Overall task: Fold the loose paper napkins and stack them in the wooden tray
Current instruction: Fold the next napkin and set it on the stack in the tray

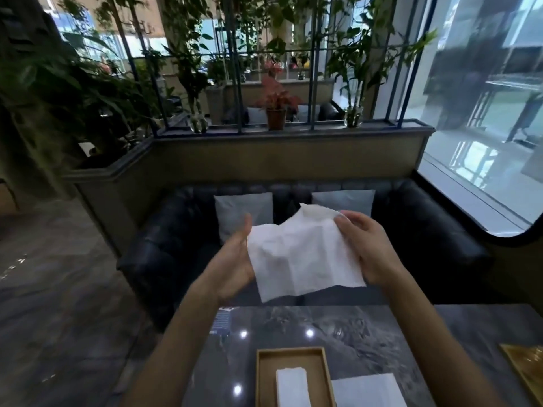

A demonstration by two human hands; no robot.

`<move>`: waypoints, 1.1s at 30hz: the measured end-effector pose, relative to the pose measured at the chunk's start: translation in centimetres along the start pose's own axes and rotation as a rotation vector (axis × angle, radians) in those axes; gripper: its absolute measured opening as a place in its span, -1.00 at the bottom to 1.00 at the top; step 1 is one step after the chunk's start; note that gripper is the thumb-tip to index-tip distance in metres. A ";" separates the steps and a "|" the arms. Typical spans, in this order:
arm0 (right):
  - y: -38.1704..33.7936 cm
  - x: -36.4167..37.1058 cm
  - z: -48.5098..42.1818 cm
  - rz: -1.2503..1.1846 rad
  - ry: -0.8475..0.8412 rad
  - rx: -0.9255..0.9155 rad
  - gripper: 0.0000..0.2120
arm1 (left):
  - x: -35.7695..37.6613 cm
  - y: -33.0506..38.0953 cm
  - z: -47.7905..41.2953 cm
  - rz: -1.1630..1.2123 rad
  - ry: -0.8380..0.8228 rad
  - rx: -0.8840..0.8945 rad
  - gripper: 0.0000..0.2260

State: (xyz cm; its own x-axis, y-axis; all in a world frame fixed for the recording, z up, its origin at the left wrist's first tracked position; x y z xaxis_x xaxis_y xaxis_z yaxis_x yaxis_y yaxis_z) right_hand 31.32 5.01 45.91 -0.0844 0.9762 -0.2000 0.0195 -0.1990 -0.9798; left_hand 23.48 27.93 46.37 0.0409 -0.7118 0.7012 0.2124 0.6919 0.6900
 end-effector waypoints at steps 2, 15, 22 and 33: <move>-0.6 -1.2 0.1 0.043 0.051 -0.021 -0.76 | 1.4 0.9 -0.1 -0.215 0.007 0.073 -0.64; -8.4 -5.8 0.9 0.168 -0.067 -0.411 -0.55 | 8.8 7.3 0.8 -0.781 0.240 0.664 -0.54; -12.6 -6.5 2.1 0.249 0.087 -0.620 -0.78 | 10.6 10.4 2.2 -0.856 -0.064 0.664 -0.74; -14.3 -6.6 0.1 0.413 0.149 -0.505 -0.81 | 10.8 12.4 1.6 -0.946 0.162 0.866 -0.87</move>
State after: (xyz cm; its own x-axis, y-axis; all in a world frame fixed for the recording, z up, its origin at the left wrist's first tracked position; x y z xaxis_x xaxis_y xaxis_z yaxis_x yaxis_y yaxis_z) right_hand 31.54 1.38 61.27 0.1682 0.8372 -0.5204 0.4880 -0.5294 -0.6939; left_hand 25.00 29.01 62.78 0.3527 -0.9295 -0.1079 -0.4720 -0.2763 0.8372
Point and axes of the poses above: each hand's wrist, its own z-axis away from the middle knuckle, its own x-axis out of the palm, y = z × x, the point moved 1 cm from there along -z, towards the middle knuckle, and after that the axes turned 15 degrees about z, right-handed, at the moved point
